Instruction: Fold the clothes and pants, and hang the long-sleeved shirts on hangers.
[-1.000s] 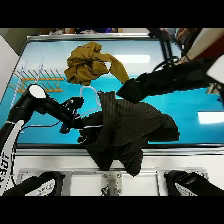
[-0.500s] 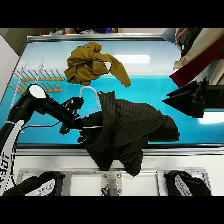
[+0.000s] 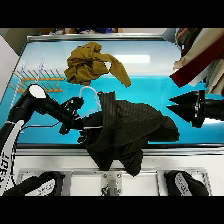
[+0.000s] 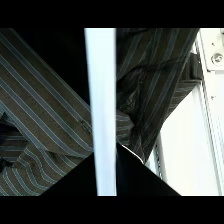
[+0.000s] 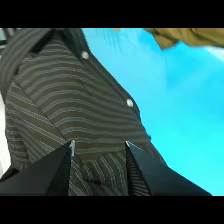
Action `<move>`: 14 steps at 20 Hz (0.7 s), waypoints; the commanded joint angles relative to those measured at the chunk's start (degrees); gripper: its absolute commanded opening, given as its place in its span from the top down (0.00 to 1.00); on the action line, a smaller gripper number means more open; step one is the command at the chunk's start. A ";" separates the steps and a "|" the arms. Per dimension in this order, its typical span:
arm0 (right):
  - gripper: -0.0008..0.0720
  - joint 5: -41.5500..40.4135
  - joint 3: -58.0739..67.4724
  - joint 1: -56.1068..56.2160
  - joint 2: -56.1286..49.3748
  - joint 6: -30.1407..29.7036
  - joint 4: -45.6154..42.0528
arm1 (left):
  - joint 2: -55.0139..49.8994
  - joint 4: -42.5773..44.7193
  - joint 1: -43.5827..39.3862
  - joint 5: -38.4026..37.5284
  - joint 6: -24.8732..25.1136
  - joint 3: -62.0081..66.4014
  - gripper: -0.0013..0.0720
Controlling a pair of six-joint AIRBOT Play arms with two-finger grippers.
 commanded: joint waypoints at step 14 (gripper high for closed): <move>0.50 10.01 -4.98 6.91 -10.12 -20.24 -3.19 | -0.02 0.02 0.00 -0.37 0.00 0.00 0.96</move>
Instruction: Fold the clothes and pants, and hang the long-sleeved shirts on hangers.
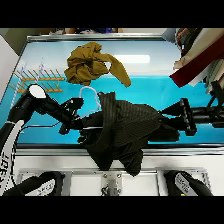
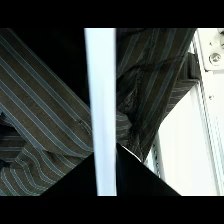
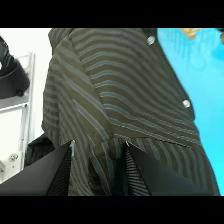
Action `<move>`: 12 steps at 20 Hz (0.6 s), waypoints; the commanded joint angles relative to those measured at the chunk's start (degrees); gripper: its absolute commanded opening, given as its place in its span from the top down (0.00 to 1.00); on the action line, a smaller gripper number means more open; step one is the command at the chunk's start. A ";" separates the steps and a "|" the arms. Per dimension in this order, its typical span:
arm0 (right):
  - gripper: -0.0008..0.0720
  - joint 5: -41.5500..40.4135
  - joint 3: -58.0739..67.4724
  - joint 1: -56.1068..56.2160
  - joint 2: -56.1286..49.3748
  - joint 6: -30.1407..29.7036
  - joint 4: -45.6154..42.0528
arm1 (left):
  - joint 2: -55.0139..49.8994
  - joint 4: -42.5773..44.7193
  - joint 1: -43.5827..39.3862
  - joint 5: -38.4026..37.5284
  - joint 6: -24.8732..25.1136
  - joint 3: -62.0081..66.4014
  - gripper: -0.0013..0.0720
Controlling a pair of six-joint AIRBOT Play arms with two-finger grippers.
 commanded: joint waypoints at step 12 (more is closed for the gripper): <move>0.50 -5.14 -0.02 14.25 -5.73 -0.63 -1.79 | -0.02 0.00 0.00 0.00 -0.11 0.00 0.96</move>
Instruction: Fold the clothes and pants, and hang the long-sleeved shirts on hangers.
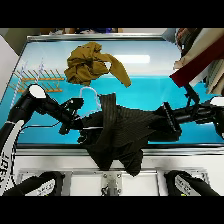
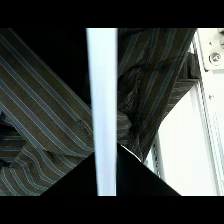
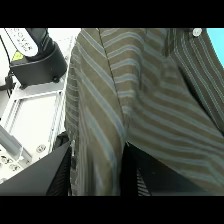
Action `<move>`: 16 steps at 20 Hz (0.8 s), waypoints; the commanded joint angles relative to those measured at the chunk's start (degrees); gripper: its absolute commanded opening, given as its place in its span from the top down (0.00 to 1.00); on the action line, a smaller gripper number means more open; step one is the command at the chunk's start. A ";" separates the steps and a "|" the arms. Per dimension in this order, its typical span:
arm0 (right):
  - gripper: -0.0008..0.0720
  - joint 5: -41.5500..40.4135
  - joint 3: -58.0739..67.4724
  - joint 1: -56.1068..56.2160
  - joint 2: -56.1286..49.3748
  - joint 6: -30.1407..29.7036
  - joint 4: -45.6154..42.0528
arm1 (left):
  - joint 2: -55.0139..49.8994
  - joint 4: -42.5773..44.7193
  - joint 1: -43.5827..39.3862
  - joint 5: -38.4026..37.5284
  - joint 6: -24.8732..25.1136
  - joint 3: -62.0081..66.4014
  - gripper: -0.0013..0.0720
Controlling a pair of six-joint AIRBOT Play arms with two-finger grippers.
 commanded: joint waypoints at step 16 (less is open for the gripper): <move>0.50 -3.52 -0.02 5.46 -0.55 0.02 0.00 | -0.02 -0.07 -0.02 0.00 -0.11 0.00 0.96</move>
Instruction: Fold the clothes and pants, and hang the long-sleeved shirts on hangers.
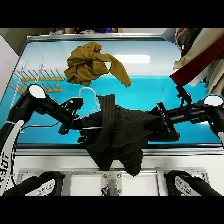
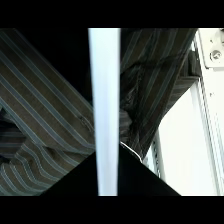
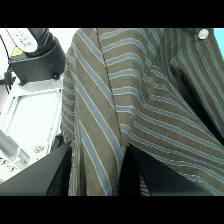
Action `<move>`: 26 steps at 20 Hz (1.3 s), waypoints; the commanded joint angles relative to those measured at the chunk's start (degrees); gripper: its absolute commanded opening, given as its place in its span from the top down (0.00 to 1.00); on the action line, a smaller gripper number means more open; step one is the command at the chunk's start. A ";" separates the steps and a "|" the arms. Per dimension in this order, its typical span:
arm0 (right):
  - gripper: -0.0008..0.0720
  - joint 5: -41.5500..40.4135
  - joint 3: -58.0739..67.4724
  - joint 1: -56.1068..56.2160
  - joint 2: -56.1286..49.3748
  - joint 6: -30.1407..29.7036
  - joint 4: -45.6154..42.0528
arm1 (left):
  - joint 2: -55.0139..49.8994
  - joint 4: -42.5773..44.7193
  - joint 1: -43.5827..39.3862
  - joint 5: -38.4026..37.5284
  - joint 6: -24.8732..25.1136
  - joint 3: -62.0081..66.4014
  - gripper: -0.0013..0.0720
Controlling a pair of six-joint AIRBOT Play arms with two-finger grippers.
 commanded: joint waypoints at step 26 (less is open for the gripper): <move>0.96 -4.83 0.00 1.90 -0.04 -23.67 0.02 | -0.02 -0.39 -0.02 0.02 -0.07 0.00 0.96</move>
